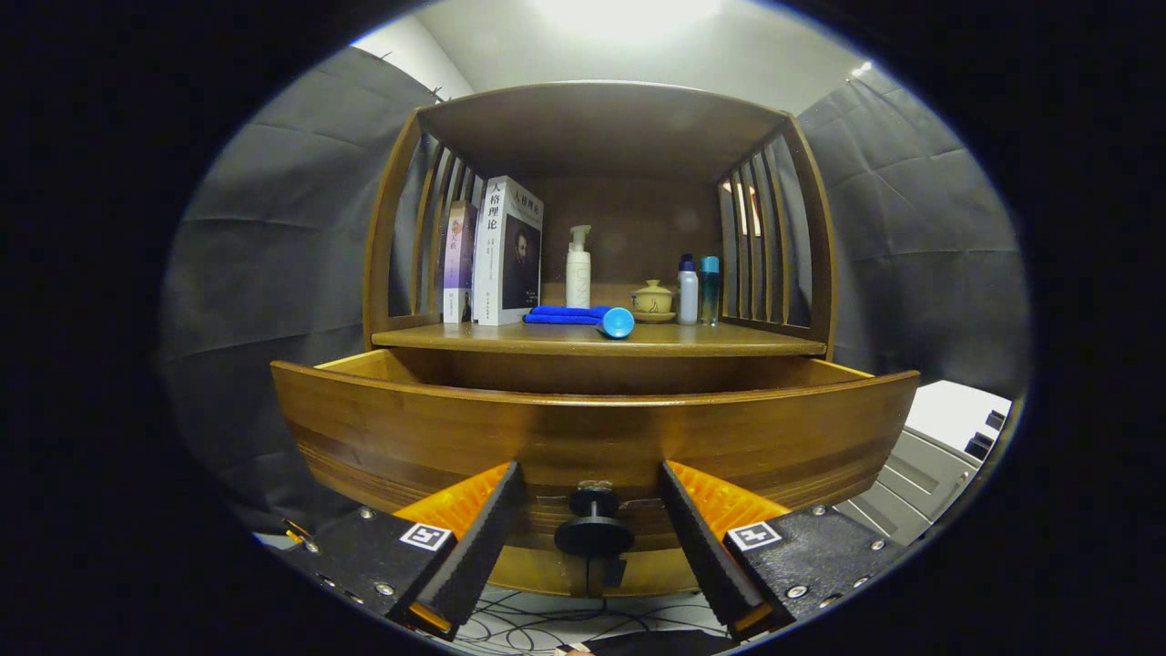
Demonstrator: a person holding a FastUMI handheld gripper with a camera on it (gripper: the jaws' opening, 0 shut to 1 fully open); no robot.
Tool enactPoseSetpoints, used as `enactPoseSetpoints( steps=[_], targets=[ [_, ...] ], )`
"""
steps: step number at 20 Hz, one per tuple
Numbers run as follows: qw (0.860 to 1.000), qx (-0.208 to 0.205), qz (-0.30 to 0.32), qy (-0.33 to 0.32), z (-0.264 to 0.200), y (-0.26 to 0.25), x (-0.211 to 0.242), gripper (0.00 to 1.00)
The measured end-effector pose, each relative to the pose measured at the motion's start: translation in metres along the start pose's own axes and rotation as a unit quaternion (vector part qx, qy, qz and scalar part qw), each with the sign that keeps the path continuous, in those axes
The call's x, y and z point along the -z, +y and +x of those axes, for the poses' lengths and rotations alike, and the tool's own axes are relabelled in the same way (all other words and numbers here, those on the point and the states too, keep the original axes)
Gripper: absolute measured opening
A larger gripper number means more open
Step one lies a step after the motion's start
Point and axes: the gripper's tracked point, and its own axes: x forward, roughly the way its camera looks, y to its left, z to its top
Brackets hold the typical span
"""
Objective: Pull open the drawer, take out the items inside it, and place them on the countertop above the cabinet.
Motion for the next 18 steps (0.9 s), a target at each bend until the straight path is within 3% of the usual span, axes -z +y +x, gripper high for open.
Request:
enactPoseSetpoints(
  steps=[18],
  targets=[
    [1.000,-0.011,0.010,0.000,0.091,0.001,-0.006,0.95]
  ],
)
